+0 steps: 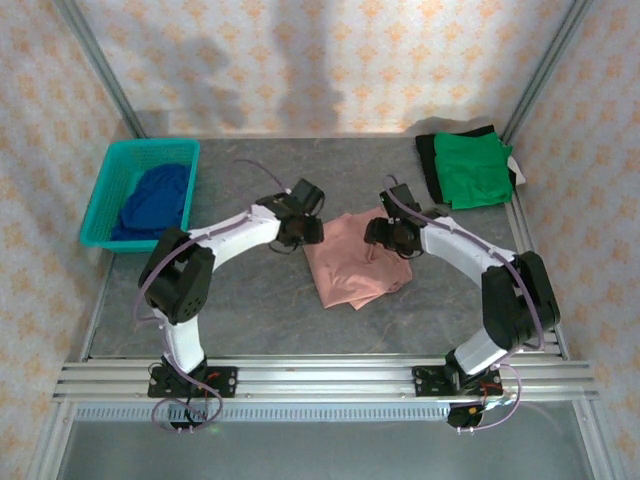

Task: Fold and stack the t-shirts

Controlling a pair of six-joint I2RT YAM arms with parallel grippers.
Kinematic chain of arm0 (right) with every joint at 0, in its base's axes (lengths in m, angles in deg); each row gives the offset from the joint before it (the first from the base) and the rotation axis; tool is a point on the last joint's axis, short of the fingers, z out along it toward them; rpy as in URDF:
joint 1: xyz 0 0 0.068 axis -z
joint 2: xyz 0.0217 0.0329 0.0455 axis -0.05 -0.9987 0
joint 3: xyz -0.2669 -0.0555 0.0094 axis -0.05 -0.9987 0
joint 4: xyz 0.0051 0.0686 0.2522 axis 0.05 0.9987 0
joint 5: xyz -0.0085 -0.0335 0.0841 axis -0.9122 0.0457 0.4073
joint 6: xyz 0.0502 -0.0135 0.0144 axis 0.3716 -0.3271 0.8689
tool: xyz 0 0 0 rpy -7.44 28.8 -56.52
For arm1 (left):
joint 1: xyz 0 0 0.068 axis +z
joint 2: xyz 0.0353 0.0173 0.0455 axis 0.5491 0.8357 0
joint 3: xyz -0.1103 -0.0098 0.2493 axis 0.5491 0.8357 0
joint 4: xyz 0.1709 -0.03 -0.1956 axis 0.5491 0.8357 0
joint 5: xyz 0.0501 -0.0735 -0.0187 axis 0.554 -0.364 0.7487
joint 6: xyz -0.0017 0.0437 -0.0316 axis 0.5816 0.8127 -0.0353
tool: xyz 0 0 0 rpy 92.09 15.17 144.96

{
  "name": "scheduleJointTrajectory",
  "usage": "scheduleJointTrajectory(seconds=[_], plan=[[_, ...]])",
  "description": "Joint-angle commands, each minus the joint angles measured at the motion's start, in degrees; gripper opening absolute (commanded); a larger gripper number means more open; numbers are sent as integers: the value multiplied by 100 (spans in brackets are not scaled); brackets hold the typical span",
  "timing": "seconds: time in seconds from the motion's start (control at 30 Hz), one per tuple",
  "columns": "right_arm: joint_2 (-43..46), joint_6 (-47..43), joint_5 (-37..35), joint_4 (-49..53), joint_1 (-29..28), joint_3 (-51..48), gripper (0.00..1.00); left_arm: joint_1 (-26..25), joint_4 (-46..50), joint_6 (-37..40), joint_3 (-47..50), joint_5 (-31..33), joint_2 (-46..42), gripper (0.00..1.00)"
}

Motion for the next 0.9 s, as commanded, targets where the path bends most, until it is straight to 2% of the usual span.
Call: scheduleJointTrajectory(seconds=[0.0, 0.17, 0.4, 0.47, 0.63, 0.73, 0.77, 0.83, 0.87], plan=[[-552, -623, -104, 213, 30, 282, 73, 45, -15, -304, 199, -11, 505, 51], [-1264, -1217, 265, 84, 155, 645, 85, 31, 55, -282, 43, 40, 732, 52], [-1851, -1662, 335, 373, 248, 1100, 99, 40, 342, -127, -195, 261, 817, 53], [-1761, -1757, 584, 253, 266, 1028, 99, 40, 335, -117, -238, 253, 833, 53], [-1959, -2078, 246, 588, 264, 1197, 99, 39, 440, -34, -470, 216, 1024, 53], [-2057, -2206, 431, 654, 271, 1219, 100, 49, 500, 6, -567, 244, 1094, 53], [-2105, -2191, 516, 710, 272, 1241, 97, 50, 515, 11, -601, 243, 1112, 53], [-2171, -2050, 779, 821, 271, 1250, 82, 82, 549, 53, -696, 226, 1138, 53], [-2157, -1957, 908, 768, 266, 1164, 78, 97, 588, 71, -753, 226, 1143, 53]])
